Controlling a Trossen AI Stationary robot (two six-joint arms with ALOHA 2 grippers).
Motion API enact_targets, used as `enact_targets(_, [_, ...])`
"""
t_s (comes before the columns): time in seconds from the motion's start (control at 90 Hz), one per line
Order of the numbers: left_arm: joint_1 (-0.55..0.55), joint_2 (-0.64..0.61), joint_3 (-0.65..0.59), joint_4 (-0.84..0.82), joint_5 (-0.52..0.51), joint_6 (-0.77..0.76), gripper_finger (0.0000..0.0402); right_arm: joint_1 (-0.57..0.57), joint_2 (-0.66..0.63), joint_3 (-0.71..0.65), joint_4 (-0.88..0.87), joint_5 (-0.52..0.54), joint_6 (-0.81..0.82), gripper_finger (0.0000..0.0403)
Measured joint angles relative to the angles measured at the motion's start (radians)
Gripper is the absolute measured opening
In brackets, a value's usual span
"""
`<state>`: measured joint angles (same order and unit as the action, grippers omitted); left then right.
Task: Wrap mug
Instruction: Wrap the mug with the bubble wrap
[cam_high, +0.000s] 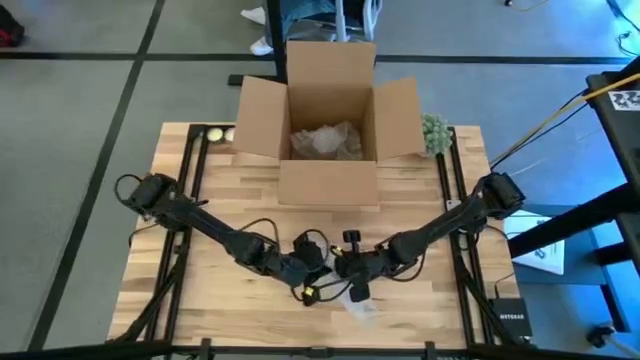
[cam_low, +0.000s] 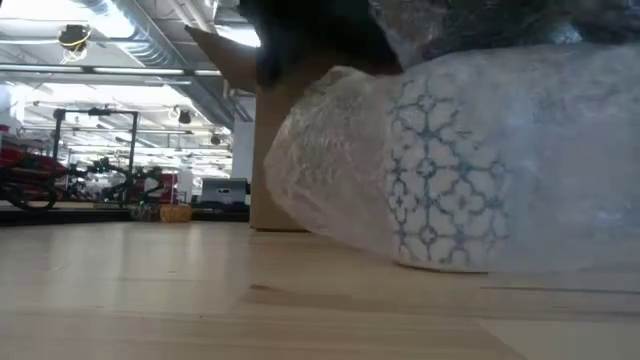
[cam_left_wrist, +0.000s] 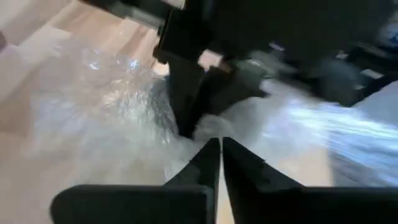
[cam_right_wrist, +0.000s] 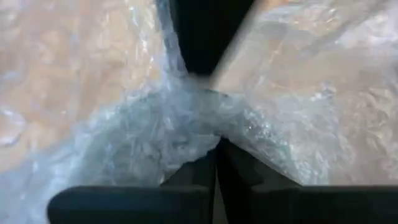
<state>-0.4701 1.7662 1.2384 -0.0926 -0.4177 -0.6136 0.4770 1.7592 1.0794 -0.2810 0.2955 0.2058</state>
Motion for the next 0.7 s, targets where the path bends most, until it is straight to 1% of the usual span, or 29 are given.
enact_targets(0.089, [-0.031,-0.023,0.000,-0.013,0.000,-0.007,0.0000,0.000,0.000,0.000,0.001,0.000,0.000,0.0001])
enact_targets(0.256, [-0.058,-0.001,0.002,0.092,0.001,0.040,0.0000,0.000,0.001,0.000,0.009,0.005,0.000,0.0001])
enact_targets(0.422, [-0.010,0.087,0.001,0.197,-0.009,0.077,0.0000,0.000,0.002,-0.002,0.030,0.007,-0.001,0.0001])
enact_targets(0.5, [0.020,0.118,0.001,0.198,0.003,0.063,0.0000,0.000,0.002,-0.002,0.029,0.007,-0.001,0.0001])
enact_targets(0.622, [0.057,0.163,0.004,0.198,0.061,0.023,0.0000,0.000,-0.002,-0.001,0.030,0.002,-0.005,0.0001])
enact_targets(0.7, [0.067,0.174,0.006,0.203,0.069,0.011,0.0000,0.000,-0.014,0.007,-0.004,-0.002,-0.016,0.0001])
